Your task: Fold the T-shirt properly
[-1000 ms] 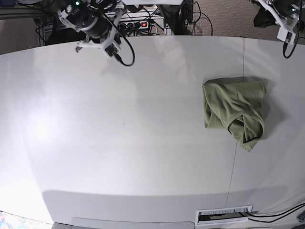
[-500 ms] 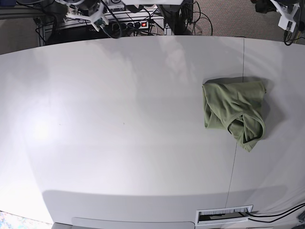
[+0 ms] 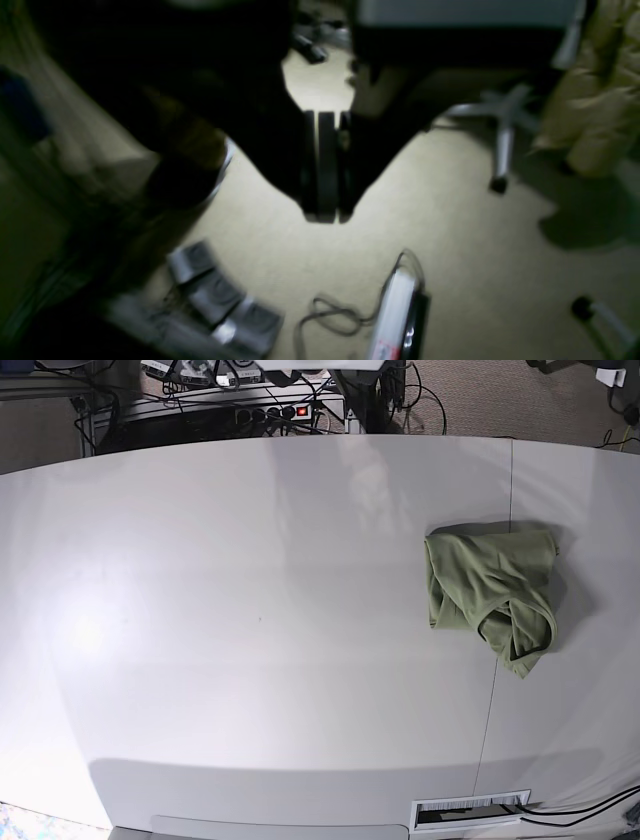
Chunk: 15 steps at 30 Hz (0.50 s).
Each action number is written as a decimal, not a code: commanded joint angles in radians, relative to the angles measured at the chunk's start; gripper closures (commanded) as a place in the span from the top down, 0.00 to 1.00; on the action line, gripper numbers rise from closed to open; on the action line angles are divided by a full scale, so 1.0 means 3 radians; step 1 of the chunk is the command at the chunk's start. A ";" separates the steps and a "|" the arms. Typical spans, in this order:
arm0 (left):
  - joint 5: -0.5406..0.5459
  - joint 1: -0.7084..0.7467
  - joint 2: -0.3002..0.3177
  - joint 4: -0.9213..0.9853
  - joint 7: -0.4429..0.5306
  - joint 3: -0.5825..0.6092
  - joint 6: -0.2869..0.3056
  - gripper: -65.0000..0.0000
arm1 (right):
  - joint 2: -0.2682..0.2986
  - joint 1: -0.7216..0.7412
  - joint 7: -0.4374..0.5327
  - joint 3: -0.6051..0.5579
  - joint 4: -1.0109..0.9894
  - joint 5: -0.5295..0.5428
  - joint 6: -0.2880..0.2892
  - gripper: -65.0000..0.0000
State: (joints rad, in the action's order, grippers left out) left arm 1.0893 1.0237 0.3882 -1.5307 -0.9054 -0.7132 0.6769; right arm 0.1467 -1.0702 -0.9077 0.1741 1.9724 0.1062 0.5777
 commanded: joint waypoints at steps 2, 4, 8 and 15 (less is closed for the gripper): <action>0.0037 -0.0062 0.0037 0.0174 0.0018 0.0047 0.0070 0.00 | 0.0010 0.0081 0.0010 0.0008 -0.0277 0.0005 0.0006 0.00; 0.0032 -0.0167 0.0038 0.0357 0.0018 0.0178 0.0071 0.00 | 0.0011 0.0230 -0.0003 0.0009 -0.0565 0.0005 0.0006 0.00; -0.0333 -0.0328 0.0037 0.0619 0.0281 0.0618 0.0071 0.00 | 0.0011 0.0511 0.0001 0.0006 -0.0973 0.0005 0.0006 0.00; -0.1311 -0.0535 0.0037 0.0928 0.1216 0.1368 -0.0216 0.00 | 0.0156 0.0894 0.0103 0.0005 -0.1456 0.0004 0.0005 0.00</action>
State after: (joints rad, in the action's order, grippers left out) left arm 0.6815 0.8463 0.3885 -1.2449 -0.5331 -0.2955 0.6022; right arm 0.1860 -0.7860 -0.8730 0.1719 1.5265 0.1051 0.5755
